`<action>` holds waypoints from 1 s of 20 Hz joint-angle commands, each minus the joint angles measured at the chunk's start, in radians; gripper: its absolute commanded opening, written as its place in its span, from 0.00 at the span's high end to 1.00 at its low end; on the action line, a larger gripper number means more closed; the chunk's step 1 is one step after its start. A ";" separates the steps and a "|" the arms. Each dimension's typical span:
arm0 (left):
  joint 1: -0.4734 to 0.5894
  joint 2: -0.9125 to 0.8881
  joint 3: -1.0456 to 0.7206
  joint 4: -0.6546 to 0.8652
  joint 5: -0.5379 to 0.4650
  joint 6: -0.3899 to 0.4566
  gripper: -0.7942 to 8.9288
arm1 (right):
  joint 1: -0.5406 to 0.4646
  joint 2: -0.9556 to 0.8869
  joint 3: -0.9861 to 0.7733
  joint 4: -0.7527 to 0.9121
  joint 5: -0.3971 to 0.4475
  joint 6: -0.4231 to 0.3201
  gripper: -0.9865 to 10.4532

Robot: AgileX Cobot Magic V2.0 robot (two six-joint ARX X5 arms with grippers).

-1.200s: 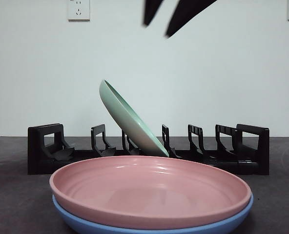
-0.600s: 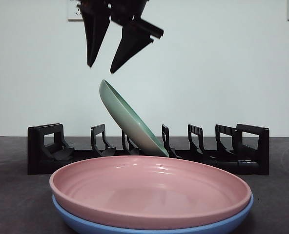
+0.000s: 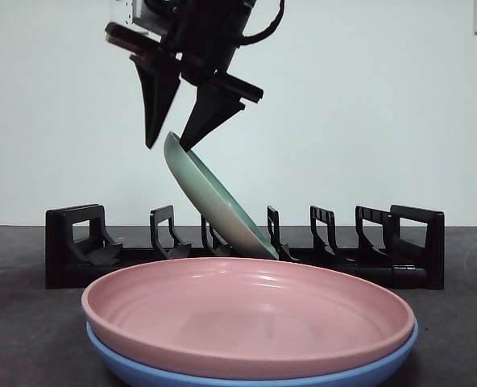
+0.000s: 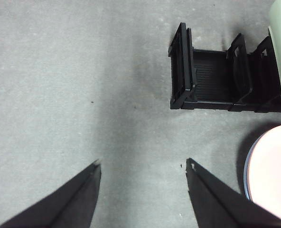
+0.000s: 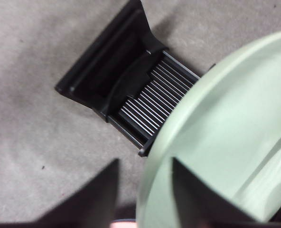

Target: Place the plate

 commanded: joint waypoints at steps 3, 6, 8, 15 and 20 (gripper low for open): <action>0.001 0.005 0.019 0.008 -0.007 0.000 0.62 | 0.012 0.025 0.028 0.005 0.000 -0.006 0.90; 0.001 0.005 0.019 0.009 -0.007 0.000 0.62 | 0.011 0.018 0.033 -0.009 -0.001 -0.004 0.90; 0.001 0.005 0.019 0.011 -0.007 0.001 0.63 | 0.011 -0.006 0.040 -0.013 -0.001 -0.005 0.90; 0.001 0.005 0.019 0.026 -0.007 0.008 0.63 | 0.017 -0.148 0.102 -0.134 -0.012 -0.071 0.90; 0.001 0.005 0.019 0.050 -0.007 0.008 0.63 | 0.060 -0.257 0.109 -0.270 -0.021 -0.148 0.90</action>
